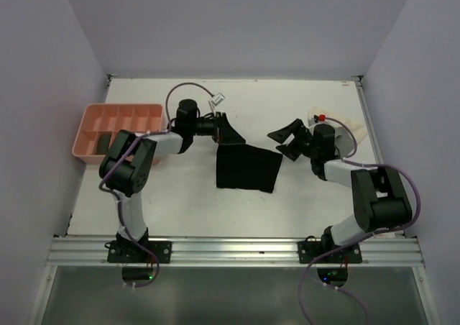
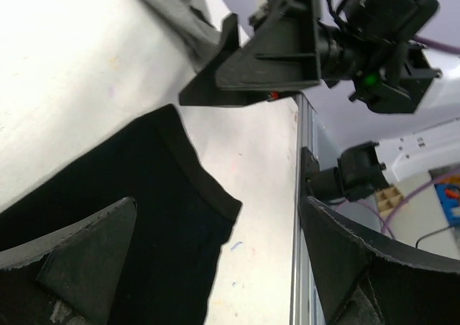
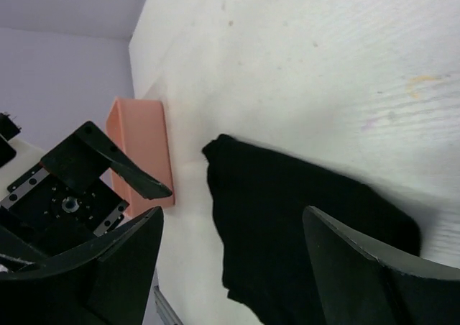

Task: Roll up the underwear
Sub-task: Fold the underwear

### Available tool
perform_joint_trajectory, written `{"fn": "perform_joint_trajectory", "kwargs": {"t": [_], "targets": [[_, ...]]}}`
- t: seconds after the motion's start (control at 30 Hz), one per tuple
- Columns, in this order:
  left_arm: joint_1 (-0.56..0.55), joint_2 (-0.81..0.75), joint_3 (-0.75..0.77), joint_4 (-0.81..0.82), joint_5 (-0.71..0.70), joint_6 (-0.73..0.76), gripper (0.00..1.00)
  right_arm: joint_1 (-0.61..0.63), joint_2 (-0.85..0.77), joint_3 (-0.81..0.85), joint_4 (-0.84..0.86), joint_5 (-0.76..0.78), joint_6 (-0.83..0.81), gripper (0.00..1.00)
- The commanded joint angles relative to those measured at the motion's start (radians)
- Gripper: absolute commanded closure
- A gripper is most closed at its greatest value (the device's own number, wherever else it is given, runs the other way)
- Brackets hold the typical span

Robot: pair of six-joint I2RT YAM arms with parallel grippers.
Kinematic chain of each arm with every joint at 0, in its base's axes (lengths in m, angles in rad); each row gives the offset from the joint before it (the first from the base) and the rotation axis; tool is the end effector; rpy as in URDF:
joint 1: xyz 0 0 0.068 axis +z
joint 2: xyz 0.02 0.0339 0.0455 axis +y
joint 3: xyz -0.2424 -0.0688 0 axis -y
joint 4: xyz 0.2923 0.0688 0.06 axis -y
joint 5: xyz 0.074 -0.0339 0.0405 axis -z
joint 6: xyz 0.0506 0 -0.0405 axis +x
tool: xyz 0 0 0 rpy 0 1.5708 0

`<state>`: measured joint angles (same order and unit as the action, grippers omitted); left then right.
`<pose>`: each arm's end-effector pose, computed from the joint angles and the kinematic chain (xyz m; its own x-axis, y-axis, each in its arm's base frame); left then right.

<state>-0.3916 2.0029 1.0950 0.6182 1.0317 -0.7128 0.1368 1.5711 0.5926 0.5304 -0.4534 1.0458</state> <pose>0.3943 -0.2098 0.1116 -0.8250 -0.0225 -0.5647 0.5506 0.1928 -0.8122 0.3345 0.0684 0.0951 -0.6596 0.6944 -0.2875 0.1139 0.4705 0.8750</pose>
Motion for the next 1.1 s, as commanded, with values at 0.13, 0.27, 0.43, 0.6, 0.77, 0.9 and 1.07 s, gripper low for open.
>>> {"fn": "perform_joint_trajectory", "kwargs": {"t": [0.13,0.27,0.43,0.6,0.77,0.9,1.07], "targets": [[0.008,-0.101,-0.144,-0.120,0.094,0.173,0.00,0.073,-0.065,-0.059,0.019,-0.050,0.063,0.17],[0.013,-0.033,-0.155,-0.112,0.085,0.161,0.00,0.121,0.054,-0.105,0.152,-0.050,0.115,0.18],[0.042,0.060,-0.138,-0.136,0.048,0.164,0.00,0.132,0.170,-0.132,0.212,-0.054,0.099,0.18],[0.072,0.082,-0.136,-0.150,0.039,0.157,0.00,0.121,0.199,-0.139,0.212,-0.062,0.079,0.19],[0.077,-0.031,-0.133,-0.202,0.073,0.206,0.00,0.121,0.043,-0.087,0.035,-0.074,0.007,0.19],[0.068,-0.108,-0.135,-0.262,0.085,0.277,0.00,0.126,-0.092,-0.040,-0.142,-0.053,-0.067,0.18],[0.057,-0.105,-0.188,-0.233,0.079,0.263,0.00,0.127,-0.065,-0.079,-0.130,-0.068,-0.076,0.19]]}}
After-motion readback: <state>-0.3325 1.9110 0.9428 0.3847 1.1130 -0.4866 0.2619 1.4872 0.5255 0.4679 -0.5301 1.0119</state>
